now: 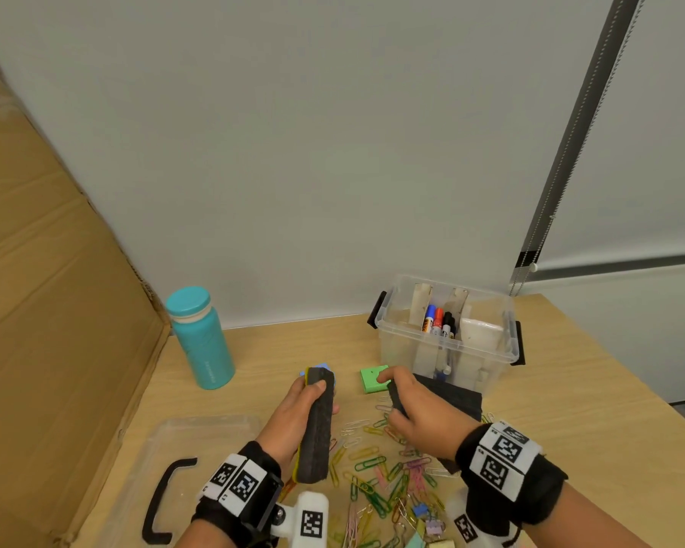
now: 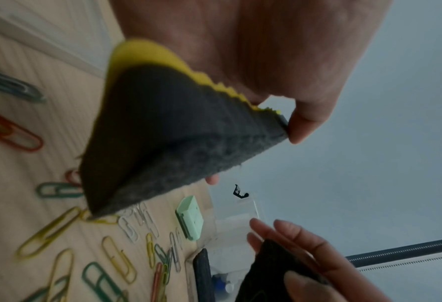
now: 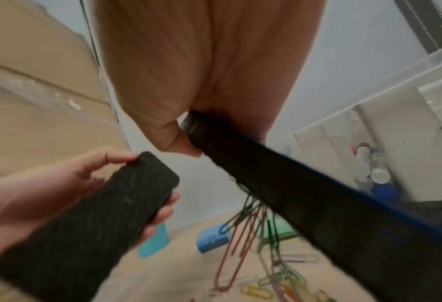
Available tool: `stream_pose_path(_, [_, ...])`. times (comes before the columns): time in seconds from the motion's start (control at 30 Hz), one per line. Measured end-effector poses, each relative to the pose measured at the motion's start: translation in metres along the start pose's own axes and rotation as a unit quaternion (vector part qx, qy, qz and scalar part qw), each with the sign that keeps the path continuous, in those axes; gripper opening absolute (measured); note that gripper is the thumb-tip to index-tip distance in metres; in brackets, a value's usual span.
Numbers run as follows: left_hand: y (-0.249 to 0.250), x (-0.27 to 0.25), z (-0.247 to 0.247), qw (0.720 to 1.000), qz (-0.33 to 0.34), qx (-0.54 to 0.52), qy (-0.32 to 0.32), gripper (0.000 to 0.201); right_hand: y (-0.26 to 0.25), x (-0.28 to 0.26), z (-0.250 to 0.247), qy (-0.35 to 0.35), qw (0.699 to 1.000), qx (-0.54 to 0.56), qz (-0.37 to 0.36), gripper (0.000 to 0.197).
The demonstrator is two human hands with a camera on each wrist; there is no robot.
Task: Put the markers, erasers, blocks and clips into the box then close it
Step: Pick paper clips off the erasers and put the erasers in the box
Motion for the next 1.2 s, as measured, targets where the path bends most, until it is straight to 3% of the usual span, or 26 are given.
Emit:
stream_pose_path(0.17, [-0.004,0.003,0.006,0.999,0.009,0.03,-0.002,0.022,0.002,0.003,-0.016,0.017,0.994,0.108,-0.005,0.055])
stream_pose_path(0.33, [-0.001,0.002,0.007,0.999,0.014,0.034,-0.006,0.025,0.003,0.003,-0.023,0.04,0.969,0.244,-0.016,0.029])
stream_pose_path(0.43, [0.001,-0.001,0.009,1.0,0.005,0.004,-0.018,0.032,0.004,0.005,-0.022,0.048,0.958,0.283,-0.01,0.023])
stream_pose_path(0.5, [0.003,-0.003,0.014,0.999,0.001,-0.026,-0.034,0.038,0.003,0.007,-0.019,0.042,0.941,0.335,-0.012,0.024])
stream_pose_path(0.63, [0.003,-0.006,0.026,0.996,-0.016,-0.057,-0.065,0.05,-0.009,0.013,-0.008,0.02,0.878,0.478,-0.015,0.023])
stream_pose_path(0.73, [-0.004,-0.007,0.031,0.993,-0.048,-0.078,-0.07,0.059,-0.014,0.018,0.001,0.024,0.865,0.501,-0.015,0.024])
stream_pose_path(1.03, [-0.011,-0.011,0.034,0.993,-0.004,-0.109,-0.054,0.058,-0.018,0.015,0.012,0.046,0.925,0.376,0.012,0.029])
stream_pose_path(1.2, [-0.007,-0.005,0.025,0.993,0.01,-0.118,-0.021,0.059,-0.015,-0.003,0.019,0.121,0.976,0.183,-0.016,0.027])
Point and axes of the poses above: each hand's wrist, its own x-axis towards the middle knuckle, its own z-axis out of the palm, y = z × x, the point moved 3 cm from there along x, towards the middle knuckle
